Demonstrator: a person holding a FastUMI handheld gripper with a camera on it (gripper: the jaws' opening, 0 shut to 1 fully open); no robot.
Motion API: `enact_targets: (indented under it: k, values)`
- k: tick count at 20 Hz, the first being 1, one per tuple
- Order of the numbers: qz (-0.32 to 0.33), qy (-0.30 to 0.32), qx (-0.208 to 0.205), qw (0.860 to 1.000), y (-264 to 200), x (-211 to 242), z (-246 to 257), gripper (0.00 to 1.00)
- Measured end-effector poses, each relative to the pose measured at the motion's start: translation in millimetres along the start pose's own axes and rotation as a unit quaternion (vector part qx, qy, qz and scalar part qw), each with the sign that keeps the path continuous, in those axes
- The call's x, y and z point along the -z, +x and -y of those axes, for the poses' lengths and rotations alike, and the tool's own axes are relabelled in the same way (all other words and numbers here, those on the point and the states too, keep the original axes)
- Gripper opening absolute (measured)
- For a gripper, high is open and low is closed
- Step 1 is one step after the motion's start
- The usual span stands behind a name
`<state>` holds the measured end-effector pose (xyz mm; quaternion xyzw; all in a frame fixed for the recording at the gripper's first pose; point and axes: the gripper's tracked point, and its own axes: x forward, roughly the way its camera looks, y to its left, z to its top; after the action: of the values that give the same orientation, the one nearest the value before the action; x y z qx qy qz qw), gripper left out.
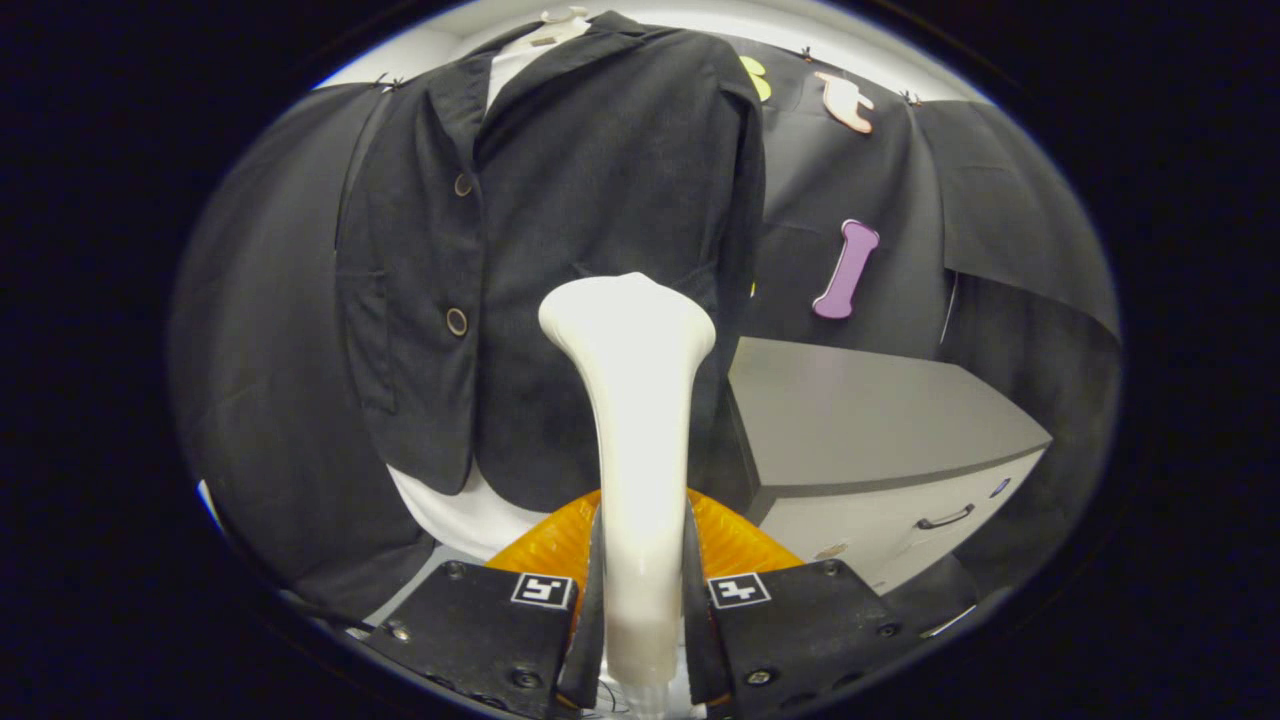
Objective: Iron the clothes twice with a garment steamer, once on the left side and once on the right side.
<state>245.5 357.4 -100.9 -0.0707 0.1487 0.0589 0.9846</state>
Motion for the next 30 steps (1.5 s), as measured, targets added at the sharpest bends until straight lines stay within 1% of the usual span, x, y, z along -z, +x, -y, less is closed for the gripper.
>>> enact_targets:
  k: [13, 17, 19, 23, 25, 30]
  values:
    - [-0.049, -0.007, -0.012, 0.999, 15, 60, -2, 0.36]
    - [-0.068, -0.005, -0.019, 0.997, 16, 74, -1, 0.36]
    - [-0.071, 0.0, -0.022, 0.997, 15, 74, -1, 0.36]
    - [-0.063, 0.029, -0.022, 0.997, 6, 55, 0, 0.36]
    - [-0.038, 0.034, -0.02, 0.998, -6, 30, 1, 0.36]
    - [0.018, 0.046, -0.042, 0.998, -38, -34, -9, 0.36]
